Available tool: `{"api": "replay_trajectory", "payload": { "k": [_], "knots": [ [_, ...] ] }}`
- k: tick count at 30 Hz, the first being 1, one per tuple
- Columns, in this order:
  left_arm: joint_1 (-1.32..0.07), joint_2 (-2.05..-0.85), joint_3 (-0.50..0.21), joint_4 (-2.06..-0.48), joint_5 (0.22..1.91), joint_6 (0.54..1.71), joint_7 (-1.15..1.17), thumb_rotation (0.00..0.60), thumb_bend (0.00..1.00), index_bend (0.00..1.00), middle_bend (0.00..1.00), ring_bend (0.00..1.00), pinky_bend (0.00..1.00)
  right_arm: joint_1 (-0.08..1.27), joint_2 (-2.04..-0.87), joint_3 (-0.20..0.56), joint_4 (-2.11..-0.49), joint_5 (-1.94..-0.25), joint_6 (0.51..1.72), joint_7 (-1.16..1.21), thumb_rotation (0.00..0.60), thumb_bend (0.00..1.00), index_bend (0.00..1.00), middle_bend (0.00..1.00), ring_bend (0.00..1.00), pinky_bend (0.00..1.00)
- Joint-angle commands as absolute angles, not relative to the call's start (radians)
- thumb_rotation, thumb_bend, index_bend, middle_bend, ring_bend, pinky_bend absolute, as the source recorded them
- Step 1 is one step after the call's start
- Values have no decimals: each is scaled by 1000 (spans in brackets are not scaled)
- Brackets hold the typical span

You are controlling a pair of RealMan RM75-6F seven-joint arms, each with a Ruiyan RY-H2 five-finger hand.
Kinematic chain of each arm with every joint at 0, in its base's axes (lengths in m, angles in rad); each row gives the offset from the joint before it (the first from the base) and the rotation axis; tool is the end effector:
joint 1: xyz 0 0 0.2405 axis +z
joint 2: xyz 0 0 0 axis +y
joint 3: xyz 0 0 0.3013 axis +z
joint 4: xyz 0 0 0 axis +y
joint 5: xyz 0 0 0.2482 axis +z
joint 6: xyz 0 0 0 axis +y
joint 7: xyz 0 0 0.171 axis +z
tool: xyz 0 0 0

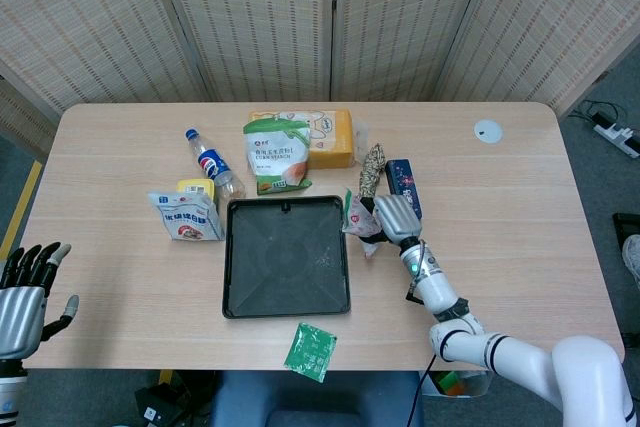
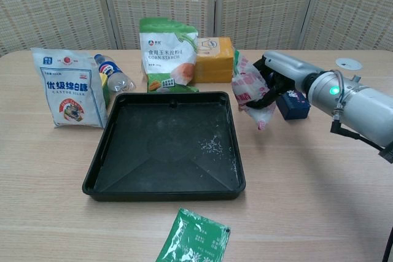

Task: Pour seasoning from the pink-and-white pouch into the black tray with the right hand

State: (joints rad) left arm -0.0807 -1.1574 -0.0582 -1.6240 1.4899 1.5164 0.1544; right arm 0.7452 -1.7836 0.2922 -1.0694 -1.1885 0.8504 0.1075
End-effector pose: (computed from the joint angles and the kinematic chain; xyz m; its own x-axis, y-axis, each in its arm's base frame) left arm -0.3593 0.2146 0.1349 0.4871 -0.0313 0.8728 0.8733 0.0069 -0.4871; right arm -0.1982 -0.4533 -0.1098 0.1026 -0.3244 0.9403 -0.9801 -0.1944 0.0399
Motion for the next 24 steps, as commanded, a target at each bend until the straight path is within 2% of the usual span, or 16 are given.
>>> {"api": "replay_trajectory", "payload": {
  "k": [1,10,14,18,24],
  "knots": [
    [-82,-1157,-58,-1630,1491,1516,162,600,438,129,126,90,0,699,-1763,259,-1018,-1257,788,368,600,269,794,715,1000,998],
    [-86,-1157,-57,-1649,1493,1515,186,600,438,129,126,90,0,723,-1828,196,-820,-1381,766,670,600,268,671,597,1000,948],
    [-86,-1157,-57,-1654,1491,1515,193,600,438,129,126,90,0,742,-1861,178,-749,-1414,761,771,600,269,545,472,991,903],
    [-85,-1154,-57,-1657,1488,1515,197,600,437,129,126,90,0,755,-1887,150,-701,-1454,771,870,600,268,384,350,928,859],
    [-87,-1151,-58,-1661,1487,1513,201,600,436,127,126,90,0,762,-1895,123,-675,-1493,807,967,600,268,190,245,894,832]
  ]
}}
